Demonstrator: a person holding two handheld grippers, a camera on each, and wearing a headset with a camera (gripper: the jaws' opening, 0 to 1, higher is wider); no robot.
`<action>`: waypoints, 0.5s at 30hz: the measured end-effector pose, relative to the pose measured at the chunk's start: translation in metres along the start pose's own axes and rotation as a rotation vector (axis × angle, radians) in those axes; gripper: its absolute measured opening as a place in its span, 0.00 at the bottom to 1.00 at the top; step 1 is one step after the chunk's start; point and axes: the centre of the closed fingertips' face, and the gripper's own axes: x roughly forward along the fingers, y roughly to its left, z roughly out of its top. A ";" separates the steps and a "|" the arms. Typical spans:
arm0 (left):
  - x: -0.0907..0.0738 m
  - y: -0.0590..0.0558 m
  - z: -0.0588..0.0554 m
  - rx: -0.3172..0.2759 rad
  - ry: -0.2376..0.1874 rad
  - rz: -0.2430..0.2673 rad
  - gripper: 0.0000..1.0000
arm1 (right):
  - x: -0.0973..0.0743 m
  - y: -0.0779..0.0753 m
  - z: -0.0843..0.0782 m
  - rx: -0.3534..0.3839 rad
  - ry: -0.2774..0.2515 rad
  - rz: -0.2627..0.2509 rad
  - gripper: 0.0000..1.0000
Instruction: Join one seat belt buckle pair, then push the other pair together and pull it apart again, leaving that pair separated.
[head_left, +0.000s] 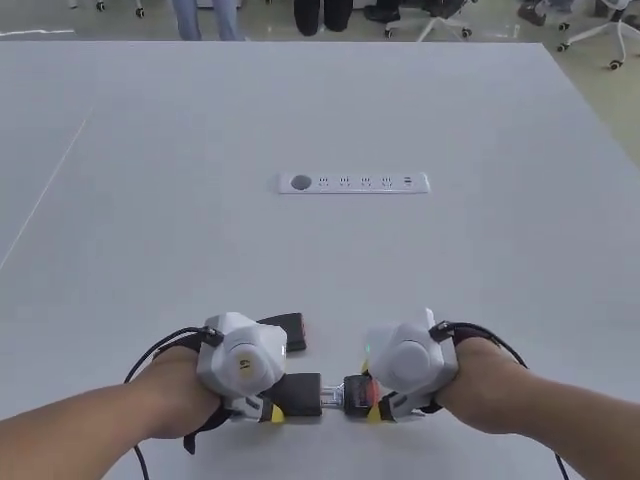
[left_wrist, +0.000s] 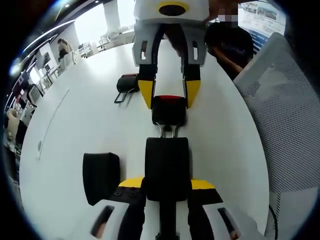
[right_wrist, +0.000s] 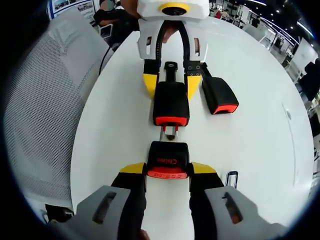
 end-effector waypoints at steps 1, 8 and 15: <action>0.000 0.000 0.000 -0.004 -0.001 0.000 0.32 | 0.001 0.001 0.002 0.000 0.000 0.000 0.31; -0.001 0.000 -0.001 -0.017 -0.006 -0.002 0.32 | 0.004 -0.002 0.000 0.012 0.007 0.009 0.30; 0.000 0.000 -0.001 -0.007 -0.013 -0.013 0.31 | 0.006 -0.003 0.002 0.001 0.055 0.015 0.29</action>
